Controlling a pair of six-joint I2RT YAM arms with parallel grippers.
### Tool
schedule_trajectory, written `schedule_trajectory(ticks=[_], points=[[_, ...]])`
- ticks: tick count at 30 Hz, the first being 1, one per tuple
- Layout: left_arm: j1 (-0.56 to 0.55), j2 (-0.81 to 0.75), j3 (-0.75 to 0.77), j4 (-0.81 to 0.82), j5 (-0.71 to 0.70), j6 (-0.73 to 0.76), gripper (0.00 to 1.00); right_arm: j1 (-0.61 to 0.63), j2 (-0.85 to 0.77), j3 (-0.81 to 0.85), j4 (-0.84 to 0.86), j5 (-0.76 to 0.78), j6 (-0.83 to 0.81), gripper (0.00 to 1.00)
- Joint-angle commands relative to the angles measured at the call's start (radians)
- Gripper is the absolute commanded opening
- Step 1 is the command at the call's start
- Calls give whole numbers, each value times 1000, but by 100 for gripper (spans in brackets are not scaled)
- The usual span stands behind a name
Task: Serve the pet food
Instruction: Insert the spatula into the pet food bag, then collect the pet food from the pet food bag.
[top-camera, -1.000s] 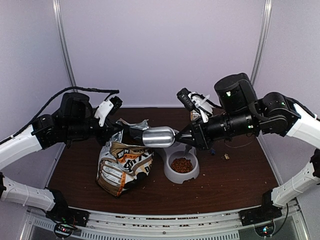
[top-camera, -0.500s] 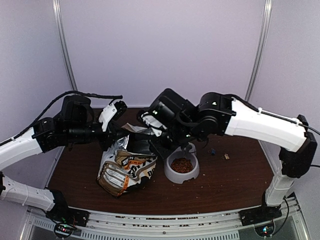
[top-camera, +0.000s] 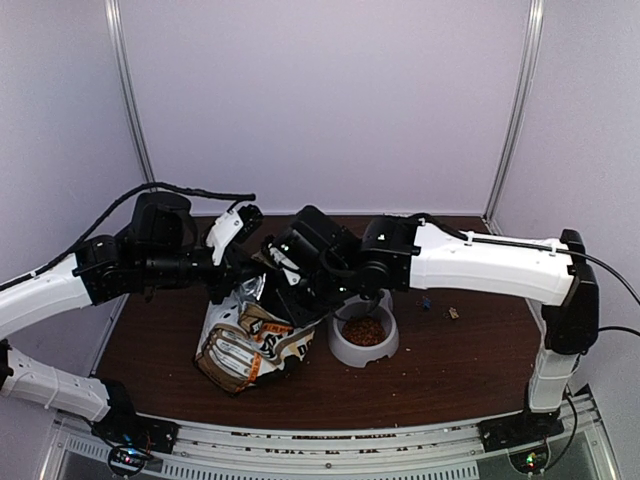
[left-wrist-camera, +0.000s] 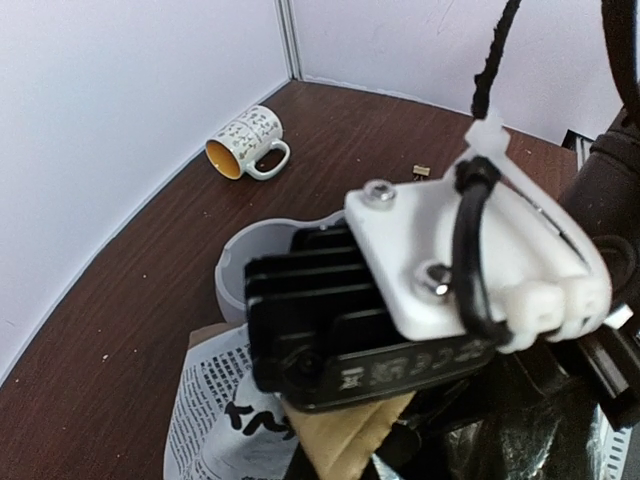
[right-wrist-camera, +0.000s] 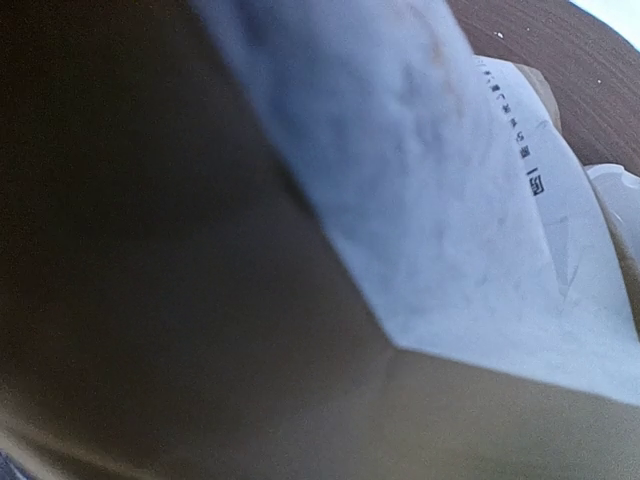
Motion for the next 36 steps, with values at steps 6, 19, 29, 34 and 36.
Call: schedule_trajectory(ticks=[6,19,29,34,36], points=[[-14,5,17,64,14,2,0,-10,13,83,-274,419,-53,0],[-14,82,15,78,41,-45,0,-26,136,-36,69,68,-37,0],[-14,104,18,89,69,-57,0,-26,65,-187,414,-363,-51,0],[-14,102,18,89,68,-57,0,-27,16,-263,571,-474,-16,0],[-14,100,18,89,67,-57,0,-29,-5,-286,613,-503,-3,0]])
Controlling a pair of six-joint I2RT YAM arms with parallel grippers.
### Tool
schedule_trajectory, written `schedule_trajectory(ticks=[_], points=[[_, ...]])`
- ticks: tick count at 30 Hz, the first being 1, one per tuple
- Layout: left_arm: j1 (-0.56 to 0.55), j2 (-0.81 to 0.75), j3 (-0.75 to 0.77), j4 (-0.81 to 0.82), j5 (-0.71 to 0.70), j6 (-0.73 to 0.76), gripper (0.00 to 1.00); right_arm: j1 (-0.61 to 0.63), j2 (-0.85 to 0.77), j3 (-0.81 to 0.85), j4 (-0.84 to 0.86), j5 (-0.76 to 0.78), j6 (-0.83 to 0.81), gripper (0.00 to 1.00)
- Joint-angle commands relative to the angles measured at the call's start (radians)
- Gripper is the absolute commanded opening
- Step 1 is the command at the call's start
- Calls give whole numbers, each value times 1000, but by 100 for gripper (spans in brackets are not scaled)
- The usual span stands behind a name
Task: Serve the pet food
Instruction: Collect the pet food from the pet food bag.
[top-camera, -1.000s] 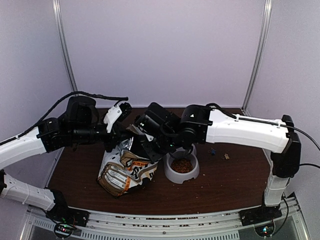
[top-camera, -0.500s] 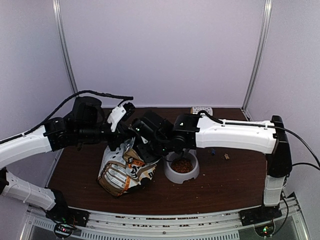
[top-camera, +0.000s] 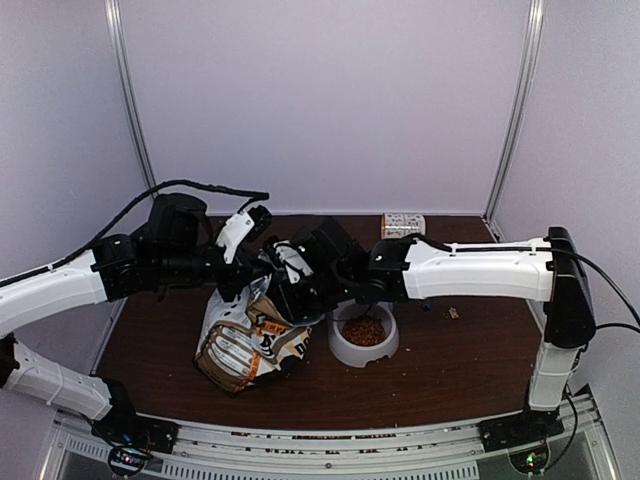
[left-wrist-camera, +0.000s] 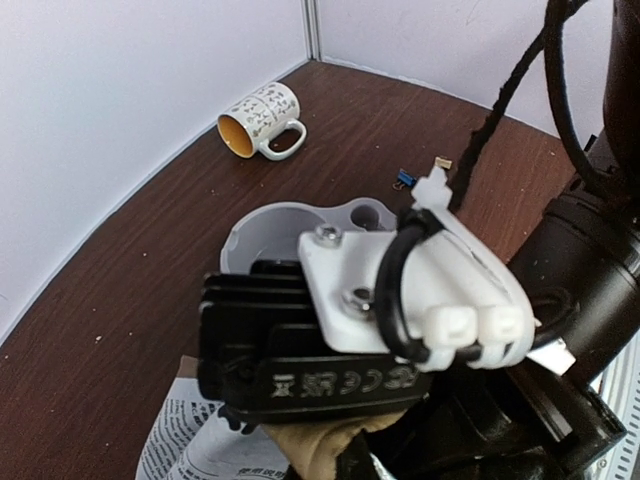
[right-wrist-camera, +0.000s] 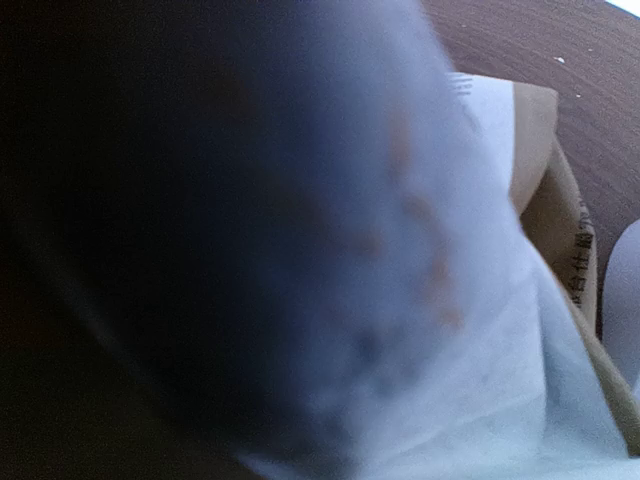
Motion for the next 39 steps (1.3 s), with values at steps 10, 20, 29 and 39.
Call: schedule_trajectory(ticks=[10,20,29,39], points=[[-26,1,15,43,78,-2,0,16,-76,-109,115,-164,-53,0],[-26,3,17,41,73,1,0,24,48,36,-255,305,-103,0],[-26,13,17,41,73,1,0,34,39,-42,5,-69,-118,0],[-26,7,19,39,71,3,0,33,-10,-87,151,-322,-95,0]])
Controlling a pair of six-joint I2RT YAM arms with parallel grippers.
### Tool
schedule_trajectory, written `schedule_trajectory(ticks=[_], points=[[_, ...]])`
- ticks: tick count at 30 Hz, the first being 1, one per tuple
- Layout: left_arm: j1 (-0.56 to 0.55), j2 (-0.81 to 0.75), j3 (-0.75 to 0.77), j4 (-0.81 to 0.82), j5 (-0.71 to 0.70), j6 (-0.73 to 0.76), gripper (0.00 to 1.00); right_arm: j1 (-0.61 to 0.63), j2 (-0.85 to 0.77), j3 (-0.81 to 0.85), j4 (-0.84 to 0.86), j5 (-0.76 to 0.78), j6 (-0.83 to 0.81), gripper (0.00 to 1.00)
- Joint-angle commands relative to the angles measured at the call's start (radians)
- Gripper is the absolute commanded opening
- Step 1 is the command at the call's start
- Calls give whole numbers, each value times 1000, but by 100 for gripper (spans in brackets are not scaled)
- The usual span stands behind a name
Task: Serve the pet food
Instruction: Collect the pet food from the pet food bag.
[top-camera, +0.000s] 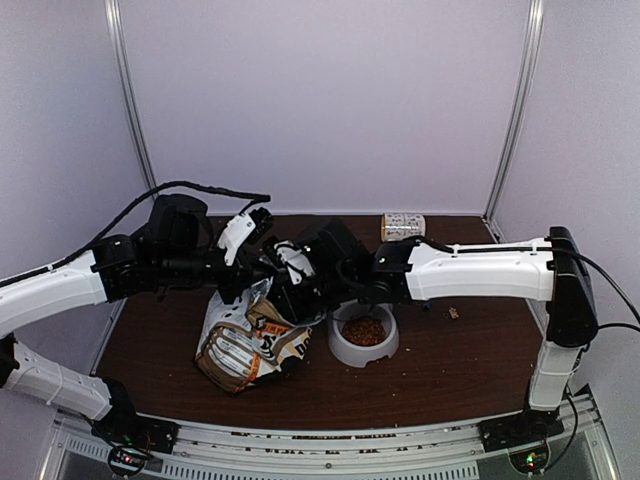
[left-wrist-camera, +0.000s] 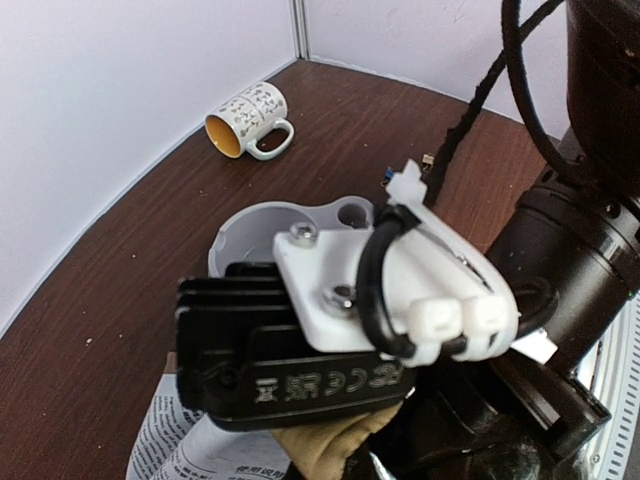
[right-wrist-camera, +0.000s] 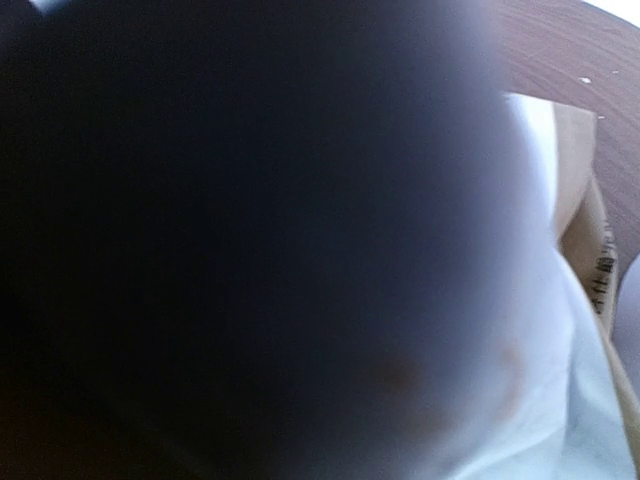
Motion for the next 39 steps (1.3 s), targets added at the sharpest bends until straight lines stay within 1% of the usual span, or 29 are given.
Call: schedule_trajectory(ticks=[1,13,18,22,28,33,39], points=[[-20,6,19,47,47,2,0,46,3,-32,76,-276,-36,0],[-20,-28,18,42,0,11,0,14,-149,-177,217,-350,69,0],[-20,-39,16,41,-14,14,0,-8,-220,-263,320,-359,148,0],[-20,-43,16,41,-14,16,0,-25,-266,-322,367,-331,203,0],[-20,-53,14,41,-22,18,0,-52,-311,-384,364,-254,256,0],[-20,-58,14,40,-30,19,0,-74,-345,-462,433,-236,317,0],[-20,-60,12,39,-36,22,0,-98,-389,-521,464,-198,356,0]])
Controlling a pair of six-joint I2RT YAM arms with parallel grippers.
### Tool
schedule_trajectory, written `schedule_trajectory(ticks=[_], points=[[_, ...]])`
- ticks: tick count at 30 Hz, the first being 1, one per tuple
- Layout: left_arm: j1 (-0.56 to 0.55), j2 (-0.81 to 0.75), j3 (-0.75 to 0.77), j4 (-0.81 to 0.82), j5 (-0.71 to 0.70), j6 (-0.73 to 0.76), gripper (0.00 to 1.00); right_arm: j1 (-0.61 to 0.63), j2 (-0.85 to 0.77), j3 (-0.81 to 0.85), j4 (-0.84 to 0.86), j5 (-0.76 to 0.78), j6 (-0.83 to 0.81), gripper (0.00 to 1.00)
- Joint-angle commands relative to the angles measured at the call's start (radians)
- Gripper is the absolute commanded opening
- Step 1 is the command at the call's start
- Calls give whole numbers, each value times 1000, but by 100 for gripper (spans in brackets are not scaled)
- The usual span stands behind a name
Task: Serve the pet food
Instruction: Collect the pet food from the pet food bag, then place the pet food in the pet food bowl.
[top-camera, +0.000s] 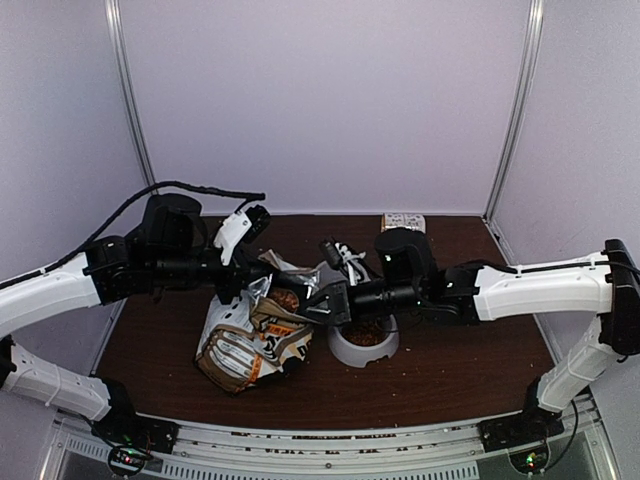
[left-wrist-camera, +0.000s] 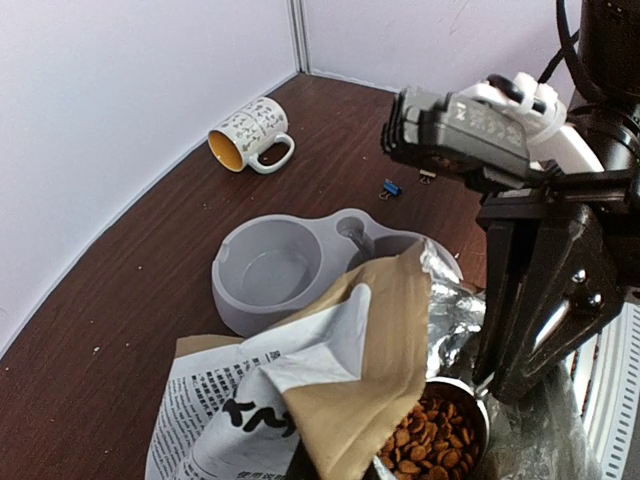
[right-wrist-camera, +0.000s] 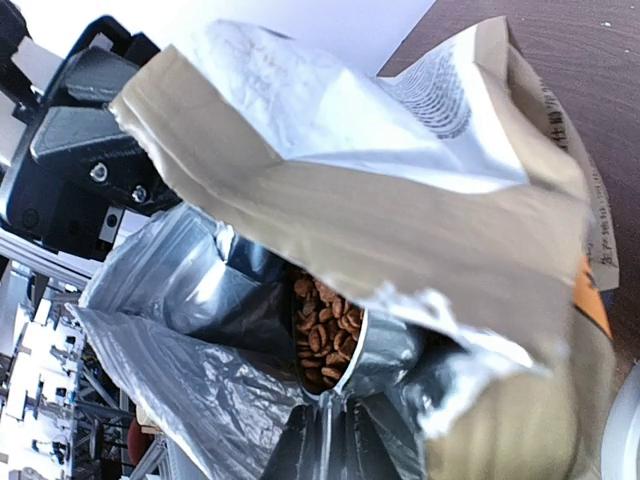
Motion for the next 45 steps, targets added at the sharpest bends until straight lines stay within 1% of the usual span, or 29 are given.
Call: schedule_trajectory(ticks=[1,11,24,28,33,40,45], points=[[0,-25,12,40,-12,22,0,-23,-59,-47,74,46,48,0],[0,-29,13,39,-18,24,0,-57,-152,-136,66,114,76,0],[0,-40,13,37,-31,27,0,-69,-232,-171,69,152,108,0],[0,-45,13,37,-37,28,0,-74,-259,-182,87,129,106,0],[0,-46,15,36,-47,26,0,-75,-267,-179,106,47,85,0],[0,-35,19,32,-62,22,0,-74,-275,-129,23,-45,2,0],[0,-23,25,27,-50,23,0,-70,-242,-84,-19,-50,-37,0]])
